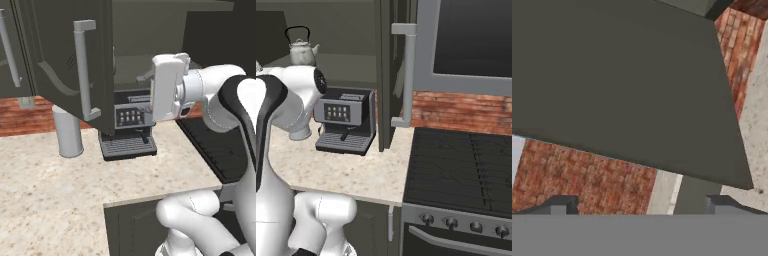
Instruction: Open the cabinet, pick the kettle from the cabinet, and place it in the sink.
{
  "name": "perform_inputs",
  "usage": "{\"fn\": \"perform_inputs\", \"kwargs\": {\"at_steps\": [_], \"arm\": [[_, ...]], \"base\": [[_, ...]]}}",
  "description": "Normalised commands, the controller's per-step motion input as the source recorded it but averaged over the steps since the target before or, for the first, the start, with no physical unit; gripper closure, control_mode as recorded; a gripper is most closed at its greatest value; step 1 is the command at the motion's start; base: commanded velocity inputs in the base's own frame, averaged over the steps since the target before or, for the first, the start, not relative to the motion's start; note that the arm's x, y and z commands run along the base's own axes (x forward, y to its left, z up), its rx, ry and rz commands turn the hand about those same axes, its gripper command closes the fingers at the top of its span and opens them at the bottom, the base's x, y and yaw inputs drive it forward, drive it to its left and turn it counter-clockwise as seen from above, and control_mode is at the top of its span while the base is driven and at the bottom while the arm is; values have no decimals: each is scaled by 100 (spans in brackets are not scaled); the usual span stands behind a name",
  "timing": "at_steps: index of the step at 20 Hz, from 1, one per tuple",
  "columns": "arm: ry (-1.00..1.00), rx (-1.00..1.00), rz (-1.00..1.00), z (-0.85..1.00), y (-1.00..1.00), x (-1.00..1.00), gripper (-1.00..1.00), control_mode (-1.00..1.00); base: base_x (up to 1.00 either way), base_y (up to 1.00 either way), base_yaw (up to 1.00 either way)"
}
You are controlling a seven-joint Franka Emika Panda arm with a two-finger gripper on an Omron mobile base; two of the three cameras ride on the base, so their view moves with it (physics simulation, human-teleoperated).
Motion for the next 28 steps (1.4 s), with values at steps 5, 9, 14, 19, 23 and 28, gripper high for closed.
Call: {"fn": "perform_inputs", "kwargs": {"at_steps": [5,9,14,19,23,28], "arm": [[0,0,18,-2,31,30,-100,-100],[0,0,15,1,22,32,-100,-100],[0,0,14,3,25,32,-100,-100],[0,0,15,0,31,24,-100,-100],[0,0,15,0,39,8,-100,-100],[0,0,15,0,43,0,-100,-100]], "base": [[0,0,0],[0,0,0],[0,0,0],[0,0,0],[0,0,0],[0,0,0]]}}
